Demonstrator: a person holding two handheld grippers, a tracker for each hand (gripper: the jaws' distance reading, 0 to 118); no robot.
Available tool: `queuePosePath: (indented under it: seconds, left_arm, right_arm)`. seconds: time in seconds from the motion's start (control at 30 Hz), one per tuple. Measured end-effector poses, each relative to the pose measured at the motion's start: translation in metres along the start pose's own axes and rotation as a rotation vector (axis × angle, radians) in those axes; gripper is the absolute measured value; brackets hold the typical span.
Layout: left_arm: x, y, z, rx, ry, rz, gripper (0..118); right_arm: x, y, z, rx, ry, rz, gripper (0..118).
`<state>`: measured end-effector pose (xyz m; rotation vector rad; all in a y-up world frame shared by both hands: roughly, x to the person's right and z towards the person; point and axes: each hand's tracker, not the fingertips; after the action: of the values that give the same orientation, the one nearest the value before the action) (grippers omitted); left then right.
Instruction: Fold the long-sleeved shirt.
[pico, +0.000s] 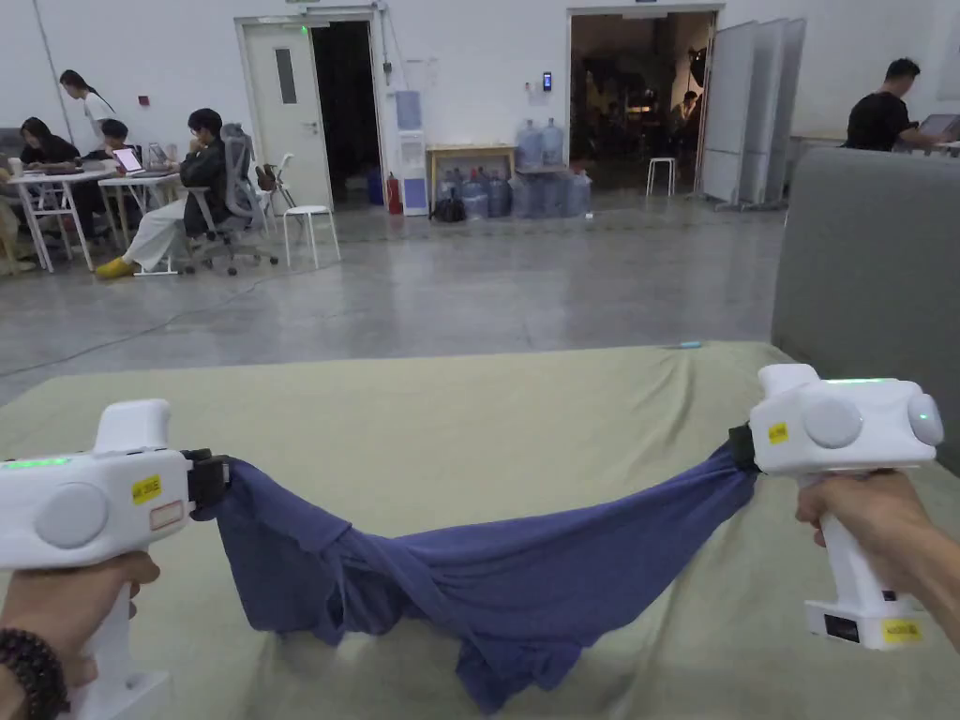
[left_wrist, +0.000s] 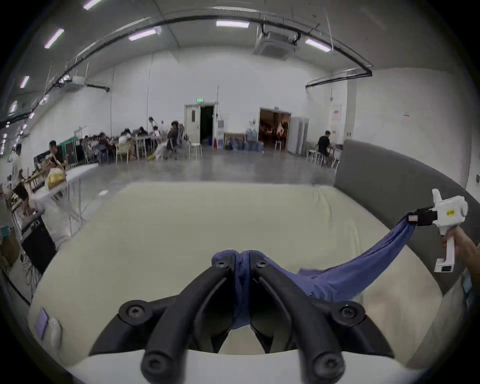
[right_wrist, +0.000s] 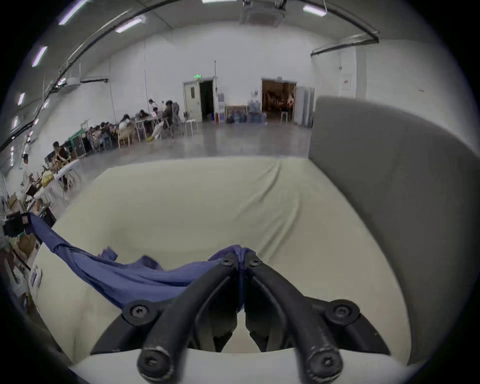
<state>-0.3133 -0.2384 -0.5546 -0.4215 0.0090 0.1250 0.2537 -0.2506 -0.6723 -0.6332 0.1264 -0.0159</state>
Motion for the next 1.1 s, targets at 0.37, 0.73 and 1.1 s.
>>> queuePosePath:
  seconds: [0.37,0.73,1.1]
  left_arm:
    - [-0.006,-0.212,0.131,-0.241,-0.018,0.064,3]
    - [-0.006,-0.226,0.155,-0.257,-0.02,0.054,26]
    - [0.032,-0.197,0.216,-0.119,-0.118,0.031,0]
  right_arm:
    - [0.023,-0.219,0.062,-0.253,0.055,0.081,0]
    - [0.026,-0.242,0.094,-0.218,-0.005,0.072,55]
    - [0.025,-0.268,0.171,-0.247,0.017,-0.028,0]
